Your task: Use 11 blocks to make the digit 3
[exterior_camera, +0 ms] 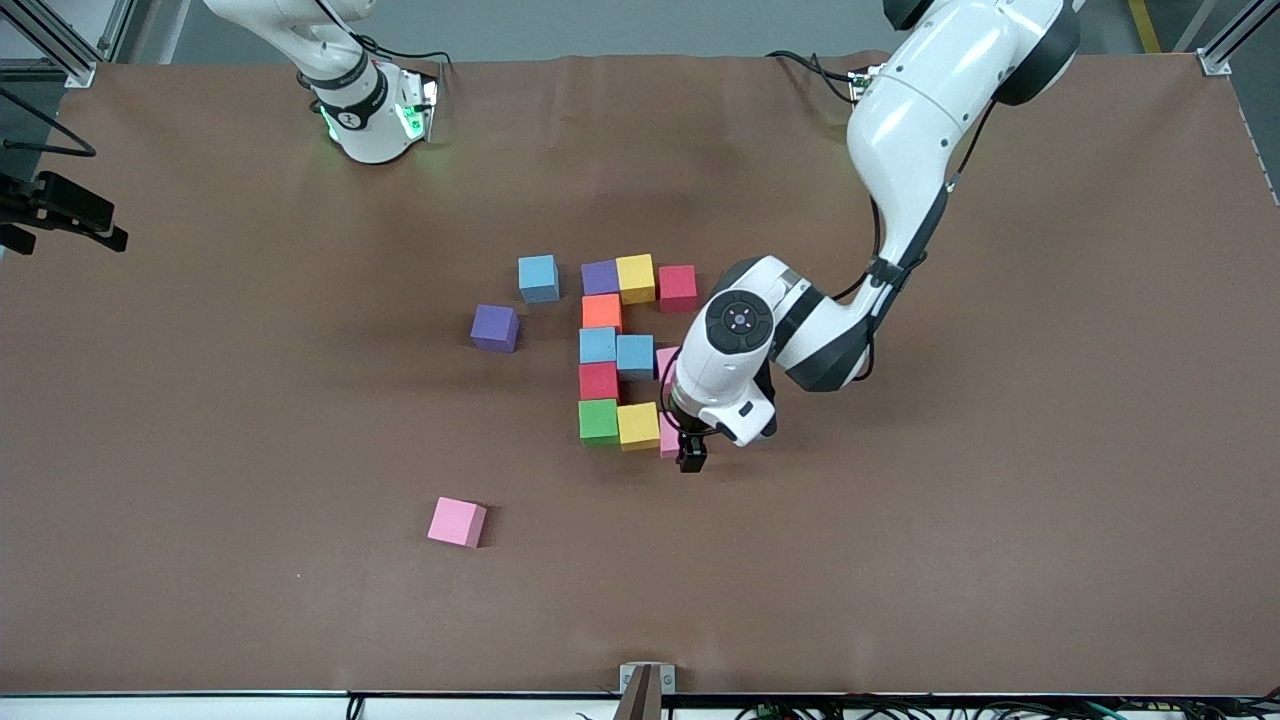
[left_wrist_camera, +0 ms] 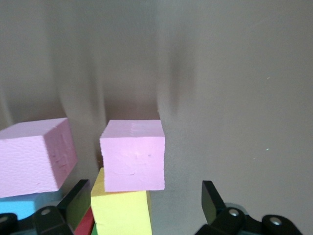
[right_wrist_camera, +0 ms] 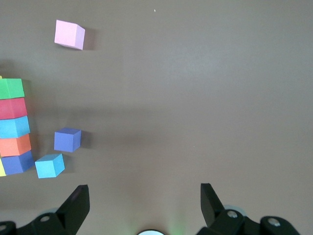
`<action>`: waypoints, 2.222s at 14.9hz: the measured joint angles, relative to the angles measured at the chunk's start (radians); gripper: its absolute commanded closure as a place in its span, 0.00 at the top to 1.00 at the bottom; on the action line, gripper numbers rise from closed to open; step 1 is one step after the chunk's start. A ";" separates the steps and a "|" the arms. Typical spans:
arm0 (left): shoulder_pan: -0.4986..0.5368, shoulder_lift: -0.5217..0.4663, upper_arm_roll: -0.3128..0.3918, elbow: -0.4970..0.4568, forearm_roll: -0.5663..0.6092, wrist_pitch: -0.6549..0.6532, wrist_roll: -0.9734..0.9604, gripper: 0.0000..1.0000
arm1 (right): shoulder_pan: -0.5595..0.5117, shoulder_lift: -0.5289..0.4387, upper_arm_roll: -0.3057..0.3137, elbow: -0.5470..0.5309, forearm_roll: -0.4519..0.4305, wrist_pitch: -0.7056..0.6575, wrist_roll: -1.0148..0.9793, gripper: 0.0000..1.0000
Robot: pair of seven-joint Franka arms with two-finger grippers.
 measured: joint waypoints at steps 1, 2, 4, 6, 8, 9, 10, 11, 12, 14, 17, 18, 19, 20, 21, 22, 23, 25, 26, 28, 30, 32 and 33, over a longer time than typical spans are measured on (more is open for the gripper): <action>0.007 -0.021 0.000 0.000 0.000 -0.030 0.015 1.00 | 0.000 0.000 0.000 0.000 0.000 -0.007 0.000 1.00; 0.021 -0.045 0.001 -0.004 0.000 -0.057 0.046 1.00 | 0.001 0.000 0.001 0.000 0.000 -0.009 -0.001 1.00; 0.070 -0.112 0.001 -0.036 0.000 -0.090 0.154 1.00 | 0.004 0.000 0.003 0.004 0.000 -0.009 -0.002 1.00; 0.143 -0.197 0.000 -0.110 0.000 -0.101 0.302 1.00 | 0.005 0.000 0.004 0.011 0.000 -0.009 -0.003 1.00; 0.220 -0.282 -0.001 -0.203 0.000 -0.104 0.477 1.00 | 0.005 0.000 0.004 0.014 0.000 -0.009 -0.007 1.00; 0.254 -0.321 -0.001 -0.248 0.000 -0.104 0.576 1.00 | 0.005 0.000 0.004 0.015 0.000 -0.009 -0.008 1.00; 0.287 -0.358 -0.001 -0.291 0.000 -0.104 0.688 1.00 | 0.005 0.000 0.004 0.015 0.000 -0.009 -0.009 1.00; 0.319 -0.392 -0.001 -0.329 0.000 -0.104 0.808 1.00 | 0.004 0.000 0.004 0.015 0.000 -0.010 -0.011 1.00; 0.348 -0.423 -0.001 -0.361 0.000 -0.104 0.930 1.00 | 0.004 0.000 0.004 0.015 0.000 -0.011 -0.012 1.00; 0.409 -0.481 -0.001 -0.420 0.000 -0.104 1.188 1.00 | 0.004 0.000 0.004 0.015 0.000 -0.015 -0.015 1.00; 0.504 -0.547 0.000 -0.466 0.000 -0.104 1.474 1.00 | 0.004 -0.001 0.004 0.016 0.000 -0.018 -0.017 1.00; 0.532 -0.565 0.000 -0.474 0.000 -0.104 1.524 1.00 | 0.004 -0.002 0.004 0.015 0.000 -0.021 -0.018 1.00; 0.556 -0.581 0.000 -0.478 0.000 -0.104 1.566 1.00 | 0.004 -0.005 0.004 0.014 0.000 -0.024 -0.018 1.00; 0.579 -0.596 -0.001 -0.482 -0.002 -0.104 1.616 1.00 | 0.004 -0.010 0.004 0.008 0.000 -0.026 -0.018 1.00; 0.601 -0.610 -0.001 -0.486 -0.014 -0.104 1.681 1.00 | 0.004 -0.017 0.004 0.002 0.000 -0.026 -0.018 1.00; 0.623 -0.621 -0.001 -0.489 -0.033 -0.108 1.764 1.00 | 0.004 -0.023 0.004 -0.004 0.000 -0.027 -0.018 1.00; 0.644 -0.631 -0.001 -0.489 -0.048 -0.122 1.853 1.00 | 0.004 -0.028 0.004 -0.007 0.000 -0.028 -0.018 1.00; 0.685 -0.647 0.000 -0.480 -0.060 -0.166 1.999 1.00 | 0.004 -0.038 0.004 -0.017 0.000 -0.028 -0.018 1.00; 0.707 -0.654 0.000 -0.468 -0.061 -0.198 2.053 1.00 | 0.004 -0.044 0.004 -0.027 0.000 -0.028 -0.018 1.00; 0.744 -0.672 0.001 -0.441 -0.062 -0.257 2.141 1.00 | 0.004 -0.053 0.004 -0.040 0.000 -0.027 -0.018 1.00; 0.766 -0.698 0.001 -0.421 -0.063 -0.302 2.198 1.00 | 0.004 -0.059 0.004 -0.048 0.001 -0.025 -0.019 1.00; 0.774 -0.722 0.002 -0.395 -0.085 -0.355 2.238 1.00 | 0.005 -0.067 0.005 -0.059 0.001 -0.019 -0.019 1.00; 0.777 -0.730 0.002 -0.370 -0.104 -0.398 2.256 1.00 | 0.005 -0.074 0.005 -0.069 0.002 -0.012 -0.019 1.00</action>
